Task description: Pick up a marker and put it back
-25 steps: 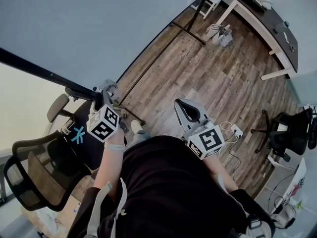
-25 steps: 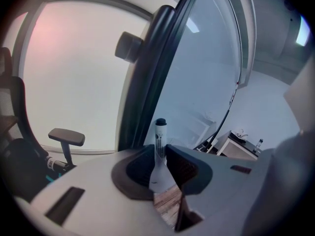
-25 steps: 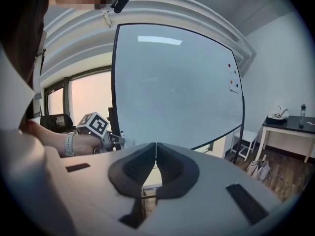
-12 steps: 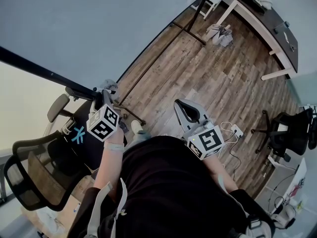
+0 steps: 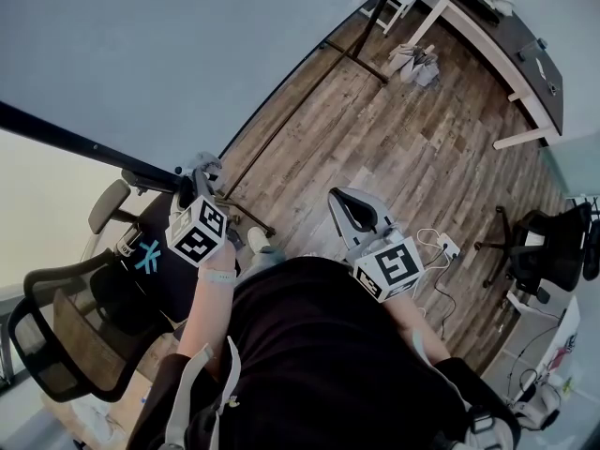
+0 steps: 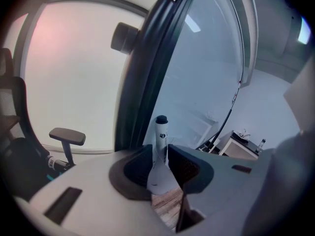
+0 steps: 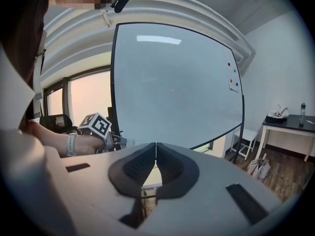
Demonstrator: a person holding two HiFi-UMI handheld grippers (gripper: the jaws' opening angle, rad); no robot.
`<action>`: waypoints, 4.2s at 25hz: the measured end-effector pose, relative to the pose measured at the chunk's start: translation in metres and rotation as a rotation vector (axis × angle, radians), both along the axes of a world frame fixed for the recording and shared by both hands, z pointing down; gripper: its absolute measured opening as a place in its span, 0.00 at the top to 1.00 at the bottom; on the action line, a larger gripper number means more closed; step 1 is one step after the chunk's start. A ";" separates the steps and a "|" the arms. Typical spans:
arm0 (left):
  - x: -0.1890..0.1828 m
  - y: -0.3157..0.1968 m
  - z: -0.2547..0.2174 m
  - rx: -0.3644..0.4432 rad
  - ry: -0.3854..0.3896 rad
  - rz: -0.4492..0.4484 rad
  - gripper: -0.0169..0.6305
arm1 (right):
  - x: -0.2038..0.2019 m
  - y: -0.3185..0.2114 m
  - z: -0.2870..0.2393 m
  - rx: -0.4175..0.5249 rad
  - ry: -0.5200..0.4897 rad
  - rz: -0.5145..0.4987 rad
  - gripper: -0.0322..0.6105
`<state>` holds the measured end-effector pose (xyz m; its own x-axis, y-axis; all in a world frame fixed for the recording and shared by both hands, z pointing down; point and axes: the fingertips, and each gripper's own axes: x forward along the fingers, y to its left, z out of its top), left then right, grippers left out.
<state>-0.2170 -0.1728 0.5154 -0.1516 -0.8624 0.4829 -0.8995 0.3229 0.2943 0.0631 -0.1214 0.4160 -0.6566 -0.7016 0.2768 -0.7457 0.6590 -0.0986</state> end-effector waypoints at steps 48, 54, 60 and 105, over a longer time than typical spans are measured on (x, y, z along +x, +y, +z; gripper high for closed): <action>0.067 -0.014 -0.131 0.272 -0.429 0.307 0.86 | 0.018 0.003 -0.021 0.052 -0.043 0.040 0.92; 0.115 -0.023 -0.159 0.357 -0.423 0.484 0.86 | 0.038 -0.002 -0.036 0.090 -0.055 0.116 0.92; 0.167 -0.024 -0.167 0.410 -0.403 0.673 0.86 | 0.064 0.003 -0.047 0.121 -0.055 0.201 0.92; 0.148 -0.002 -0.158 0.398 -0.390 0.749 0.86 | 0.031 0.004 -0.036 0.082 -0.046 0.118 0.92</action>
